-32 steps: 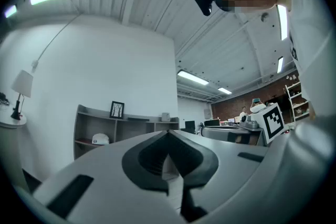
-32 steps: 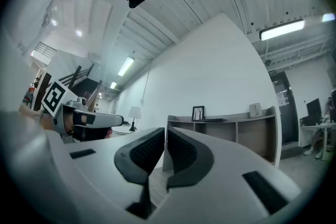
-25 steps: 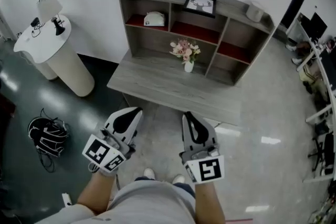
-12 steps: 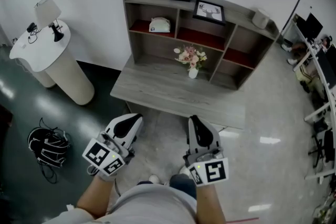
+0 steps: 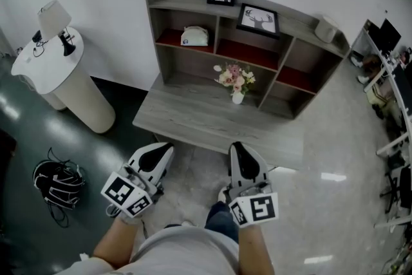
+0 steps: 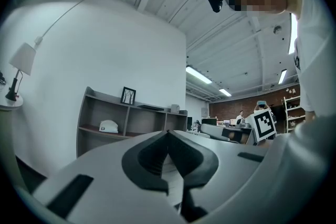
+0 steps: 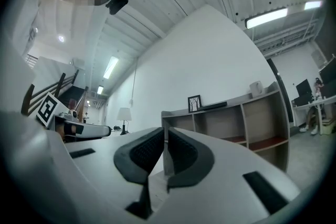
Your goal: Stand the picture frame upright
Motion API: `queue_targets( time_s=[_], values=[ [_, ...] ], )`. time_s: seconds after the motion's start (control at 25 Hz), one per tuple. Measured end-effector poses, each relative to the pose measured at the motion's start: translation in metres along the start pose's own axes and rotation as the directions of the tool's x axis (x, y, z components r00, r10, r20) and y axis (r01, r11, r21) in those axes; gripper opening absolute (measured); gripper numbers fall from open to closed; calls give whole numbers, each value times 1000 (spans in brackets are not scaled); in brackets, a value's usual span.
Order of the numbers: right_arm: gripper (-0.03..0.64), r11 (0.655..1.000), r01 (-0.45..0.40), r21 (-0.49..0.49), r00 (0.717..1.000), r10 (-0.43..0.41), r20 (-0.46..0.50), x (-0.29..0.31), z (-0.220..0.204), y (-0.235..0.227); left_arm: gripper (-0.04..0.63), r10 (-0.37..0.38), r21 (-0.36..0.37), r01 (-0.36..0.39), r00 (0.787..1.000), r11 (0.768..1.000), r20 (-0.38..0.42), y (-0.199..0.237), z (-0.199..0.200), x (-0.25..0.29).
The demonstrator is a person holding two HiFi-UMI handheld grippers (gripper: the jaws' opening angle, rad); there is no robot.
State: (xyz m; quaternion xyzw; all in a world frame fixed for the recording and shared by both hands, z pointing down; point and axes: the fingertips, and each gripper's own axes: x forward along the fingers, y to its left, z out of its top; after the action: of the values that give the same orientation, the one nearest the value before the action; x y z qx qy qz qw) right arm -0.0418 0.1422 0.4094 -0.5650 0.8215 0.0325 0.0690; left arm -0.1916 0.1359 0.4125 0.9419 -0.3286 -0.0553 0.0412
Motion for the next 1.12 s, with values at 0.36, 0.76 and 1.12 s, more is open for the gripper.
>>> queue_targets(
  time_s=[0.36, 0.76, 1.12],
  values=[
    [34, 999, -34, 42, 999, 35, -28, 56, -17, -73, 15, 67, 2, -67, 998, 998, -17, 31, -6, 75],
    [34, 994, -92, 63, 995, 94, -35, 122, -12, -167, 15, 119, -19, -119, 993, 993, 18, 57, 4, 175],
    [34, 987, -121, 106, 991, 125, -39, 152, -9, -241, 17, 180, -40, -180, 984, 983, 9, 75, 10, 250]
  ],
)
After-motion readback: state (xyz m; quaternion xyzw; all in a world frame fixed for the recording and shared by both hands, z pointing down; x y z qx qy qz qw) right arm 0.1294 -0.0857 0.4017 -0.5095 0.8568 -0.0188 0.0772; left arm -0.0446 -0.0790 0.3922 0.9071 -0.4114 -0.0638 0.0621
